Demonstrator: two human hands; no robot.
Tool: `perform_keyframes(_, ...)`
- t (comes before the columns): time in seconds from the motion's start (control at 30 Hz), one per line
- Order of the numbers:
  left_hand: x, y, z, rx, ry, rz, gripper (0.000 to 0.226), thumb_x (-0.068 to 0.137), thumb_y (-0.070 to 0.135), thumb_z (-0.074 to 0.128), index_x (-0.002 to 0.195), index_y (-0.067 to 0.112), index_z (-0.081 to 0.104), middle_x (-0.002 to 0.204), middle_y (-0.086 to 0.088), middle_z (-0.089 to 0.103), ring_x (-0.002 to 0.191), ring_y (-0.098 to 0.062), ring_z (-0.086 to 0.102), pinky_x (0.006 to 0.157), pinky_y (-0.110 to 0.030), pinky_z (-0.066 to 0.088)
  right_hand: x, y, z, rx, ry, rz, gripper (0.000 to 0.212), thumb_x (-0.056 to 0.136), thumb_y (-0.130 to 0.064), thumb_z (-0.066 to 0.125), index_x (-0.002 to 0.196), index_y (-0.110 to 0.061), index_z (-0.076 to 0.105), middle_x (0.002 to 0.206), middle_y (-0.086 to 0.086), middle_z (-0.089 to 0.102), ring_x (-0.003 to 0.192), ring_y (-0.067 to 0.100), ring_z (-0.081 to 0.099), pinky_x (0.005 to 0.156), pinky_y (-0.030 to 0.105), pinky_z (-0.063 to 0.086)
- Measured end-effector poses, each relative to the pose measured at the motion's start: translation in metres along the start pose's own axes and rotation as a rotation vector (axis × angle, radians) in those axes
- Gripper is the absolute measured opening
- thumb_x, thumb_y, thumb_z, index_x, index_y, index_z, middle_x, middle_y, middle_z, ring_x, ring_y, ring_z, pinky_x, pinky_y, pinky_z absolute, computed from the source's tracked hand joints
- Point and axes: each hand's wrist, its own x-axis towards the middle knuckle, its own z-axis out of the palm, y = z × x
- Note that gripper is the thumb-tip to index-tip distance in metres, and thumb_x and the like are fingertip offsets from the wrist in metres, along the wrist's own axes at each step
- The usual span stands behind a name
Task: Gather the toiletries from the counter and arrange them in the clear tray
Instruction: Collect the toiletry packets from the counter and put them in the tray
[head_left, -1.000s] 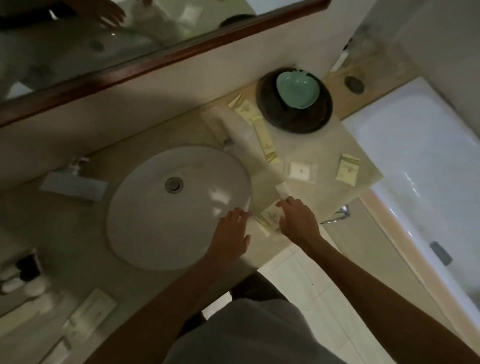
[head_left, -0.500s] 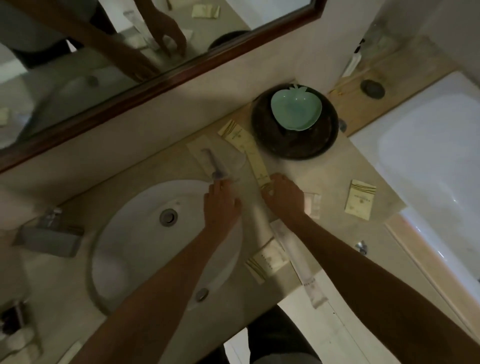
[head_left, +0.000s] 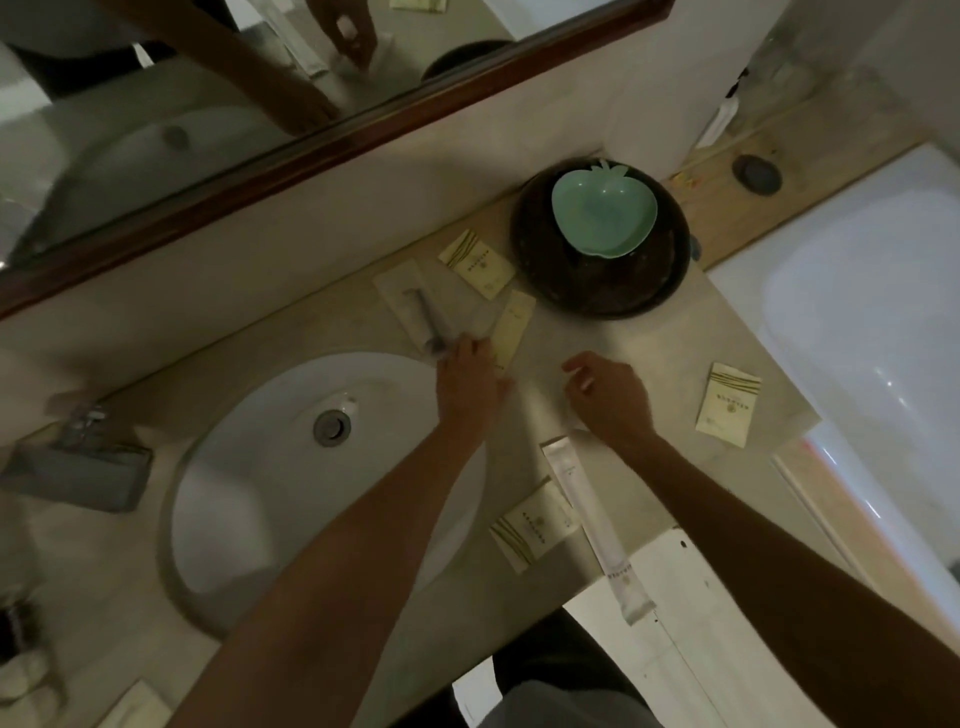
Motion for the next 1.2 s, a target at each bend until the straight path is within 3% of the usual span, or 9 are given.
perform_keyframes(0.13,0.001,0.012,-0.002,0.072,-0.048,0.076,0.032,0.078,0.016,0.065,0.108,0.013,0.054,0.111,-0.008,0.055,0.104,-0.025,0.053,0.088,-0.034,0.044,-0.010,0.006,-0.014,-0.185,-0.041,-0.076,0.018,0.092,-0.021,0.063,0.109,-0.023,0.068,0.103,-0.004,0.068,0.088,0.015,0.063,0.081,0.033,0.053)
perform_keyframes(0.27,-0.007,0.014,-0.004,0.124,-0.142,0.066,0.055,0.074,0.023,0.071,0.122,0.009,0.047,0.120,-0.012,0.053,0.108,-0.029,0.051,0.089,-0.037,0.044,0.023,-0.040,-0.004,-0.148,0.003,-0.237,0.022,0.091,-0.018,0.061,0.113,-0.022,0.066,0.112,-0.001,0.066,0.096,0.020,0.063,0.083,0.036,0.052)
perform_keyframes(0.37,-0.017,0.012,-0.001,0.247,-0.168,0.157,0.059,0.080,0.022,0.065,0.132,0.003,0.044,0.127,-0.018,0.051,0.108,-0.032,0.052,0.086,-0.039,0.044,0.064,-0.101,0.020,-0.356,-0.129,-0.509,0.040,0.090,-0.019,0.063,0.130,-0.022,0.057,0.132,0.002,0.055,0.113,0.024,0.057,0.088,0.038,0.051)
perform_keyframes(0.5,-0.029,0.002,0.003,0.193,-0.161,0.182,0.042,0.086,0.014,0.056,0.125,-0.001,0.051,0.115,-0.019,0.060,0.103,-0.034,0.060,0.082,-0.041,0.047,0.110,-0.160,0.058,-0.945,-0.318,-1.000,0.078,0.091,-0.040,0.065,0.155,-0.023,0.025,0.164,0.004,0.020,0.148,0.033,0.020,0.117,0.045,0.026)
perform_keyframes(0.6,-0.043,-0.014,-0.001,0.125,-0.180,0.187,0.045,0.090,0.016,0.048,0.133,0.005,0.042,0.127,-0.014,0.053,0.113,-0.031,0.052,0.089,-0.044,0.041,0.132,-0.169,0.077,-1.172,-0.368,-1.091,0.077,0.092,-0.047,0.061,0.155,-0.023,0.024,0.166,-0.001,0.012,0.152,0.031,0.005,0.122,0.046,0.008)
perform_keyframes(0.77,-0.070,-0.058,-0.029,0.008,-0.106,0.186,0.043,0.091,0.028,0.038,0.131,0.012,0.044,0.122,-0.011,0.054,0.106,-0.030,0.053,0.087,-0.043,0.040,0.126,-0.165,0.066,-1.010,-0.259,-1.198,0.049,0.086,-0.028,0.072,0.130,-0.011,0.057,0.131,0.013,0.060,0.126,0.037,0.051,0.114,0.053,0.032)
perform_keyframes(0.97,-0.138,-0.147,-0.066,-0.072,-0.057,0.120,0.051,0.092,0.053,0.048,0.130,0.020,0.046,0.118,-0.005,0.055,0.100,-0.023,0.053,0.084,-0.038,0.041,0.047,-0.194,0.086,-0.705,-0.501,-0.807,0.034,0.094,-0.046,0.059,0.119,-0.022,0.055,0.110,0.006,0.067,0.096,0.028,0.064,0.080,0.037,0.049)
perform_keyframes(1.07,-0.197,-0.205,-0.084,-0.044,0.022,0.096,0.054,0.092,0.056,0.044,0.128,0.017,0.051,0.116,-0.006,0.058,0.100,-0.026,0.055,0.081,-0.039,0.041,-0.010,-0.225,0.109,-0.536,-0.513,-0.801,0.038,0.095,-0.049,0.055,0.120,-0.021,0.055,0.108,0.009,0.067,0.093,0.030,0.064,0.076,0.041,0.053)
perform_keyframes(1.2,-0.288,-0.290,-0.117,-0.047,0.093,-0.014,0.056,0.090,0.057,0.042,0.125,0.015,0.054,0.111,-0.007,0.059,0.099,-0.027,0.057,0.081,-0.038,0.044,-0.109,-0.283,0.152,-0.339,-0.474,-0.799,0.035,0.097,-0.051,0.053,0.110,-0.020,0.060,0.083,-0.001,0.062,0.072,0.019,0.060,0.057,0.031,0.042)
